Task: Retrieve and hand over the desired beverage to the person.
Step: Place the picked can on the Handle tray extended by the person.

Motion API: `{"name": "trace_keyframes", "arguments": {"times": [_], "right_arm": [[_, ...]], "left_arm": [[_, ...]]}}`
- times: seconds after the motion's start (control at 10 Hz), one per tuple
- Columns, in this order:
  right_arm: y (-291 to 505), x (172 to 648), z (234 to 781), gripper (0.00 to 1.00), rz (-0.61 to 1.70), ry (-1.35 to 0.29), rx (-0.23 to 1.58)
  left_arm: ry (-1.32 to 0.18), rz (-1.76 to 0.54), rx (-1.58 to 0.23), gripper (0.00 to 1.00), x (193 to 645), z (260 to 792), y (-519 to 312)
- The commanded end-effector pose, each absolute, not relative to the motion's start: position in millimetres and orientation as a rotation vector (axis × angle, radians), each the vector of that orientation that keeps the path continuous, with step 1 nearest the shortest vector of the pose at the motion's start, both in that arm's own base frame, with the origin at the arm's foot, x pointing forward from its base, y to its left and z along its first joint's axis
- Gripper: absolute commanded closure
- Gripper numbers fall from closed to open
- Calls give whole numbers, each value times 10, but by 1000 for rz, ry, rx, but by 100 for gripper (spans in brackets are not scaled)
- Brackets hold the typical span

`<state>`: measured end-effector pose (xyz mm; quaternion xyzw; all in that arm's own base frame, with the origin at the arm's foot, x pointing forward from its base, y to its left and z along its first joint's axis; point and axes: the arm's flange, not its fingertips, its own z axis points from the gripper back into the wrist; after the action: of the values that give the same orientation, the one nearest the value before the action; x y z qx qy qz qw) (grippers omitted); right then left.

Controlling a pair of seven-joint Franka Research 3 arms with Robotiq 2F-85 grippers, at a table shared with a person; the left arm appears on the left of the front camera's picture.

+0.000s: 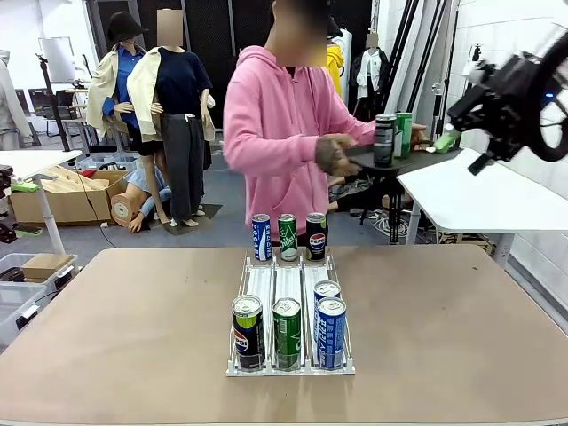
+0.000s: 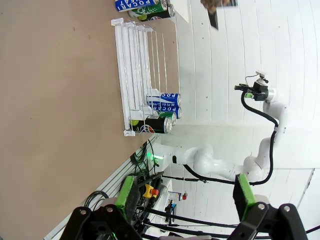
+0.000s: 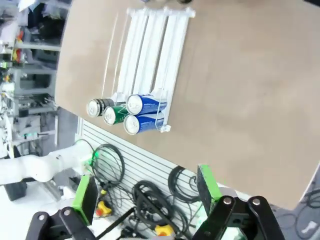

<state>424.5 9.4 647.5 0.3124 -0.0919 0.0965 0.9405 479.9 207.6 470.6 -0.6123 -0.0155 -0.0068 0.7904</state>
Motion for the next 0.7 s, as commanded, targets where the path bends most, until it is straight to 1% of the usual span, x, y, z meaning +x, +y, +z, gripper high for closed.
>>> {"name": "trace_keyframes", "arguments": {"times": [0.0,0.3,0.6], "right_arm": [[-160,4090,6220,0,137,-251,744],[-670,3866,5819,0,1,-327,864],[-868,3762,5392,0,-69,-372,967]], "left_arm": [[-39,-12,-1315,0,4771,4720,2066],[-39,-12,-1315,0,4771,4720,2066],[-39,-12,-1315,0,4771,4720,2066]]}}
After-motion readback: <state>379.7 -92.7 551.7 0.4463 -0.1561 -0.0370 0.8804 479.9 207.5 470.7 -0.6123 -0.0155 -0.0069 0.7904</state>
